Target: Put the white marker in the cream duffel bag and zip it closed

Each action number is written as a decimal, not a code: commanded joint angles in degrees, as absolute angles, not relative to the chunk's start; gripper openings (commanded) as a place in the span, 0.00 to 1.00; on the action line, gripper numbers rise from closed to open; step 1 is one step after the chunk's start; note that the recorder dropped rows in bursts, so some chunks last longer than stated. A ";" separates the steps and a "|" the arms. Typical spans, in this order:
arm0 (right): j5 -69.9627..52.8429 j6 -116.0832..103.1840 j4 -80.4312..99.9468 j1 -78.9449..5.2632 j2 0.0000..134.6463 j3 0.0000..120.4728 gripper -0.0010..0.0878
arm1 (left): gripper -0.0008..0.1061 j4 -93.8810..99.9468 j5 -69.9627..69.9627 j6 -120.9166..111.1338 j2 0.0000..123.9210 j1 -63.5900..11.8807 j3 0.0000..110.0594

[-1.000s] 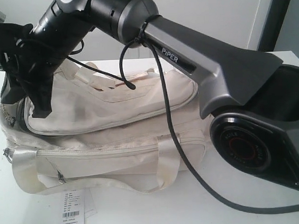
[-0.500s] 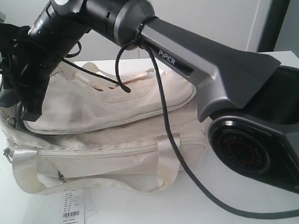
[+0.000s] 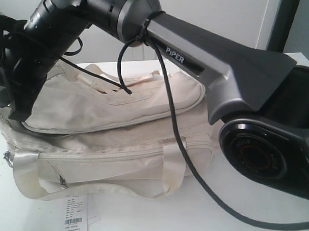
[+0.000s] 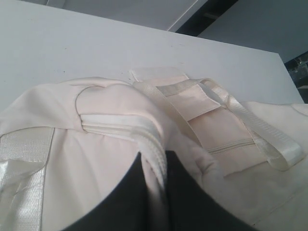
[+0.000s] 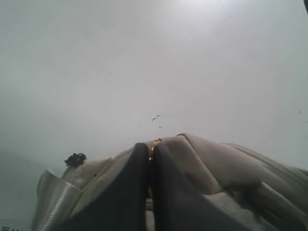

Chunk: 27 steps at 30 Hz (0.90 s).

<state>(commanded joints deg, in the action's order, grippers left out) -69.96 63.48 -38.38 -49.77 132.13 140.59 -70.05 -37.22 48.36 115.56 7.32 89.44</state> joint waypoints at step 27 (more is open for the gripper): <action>-69.96 51.16 -37.68 -50.46 132.13 140.59 0.01 | 0.01 -69.94 -37.32 48.36 115.56 7.32 89.44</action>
<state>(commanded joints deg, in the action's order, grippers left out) -69.96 51.16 -37.68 -50.46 132.13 140.59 -69.94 -37.32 48.36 115.56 7.32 89.44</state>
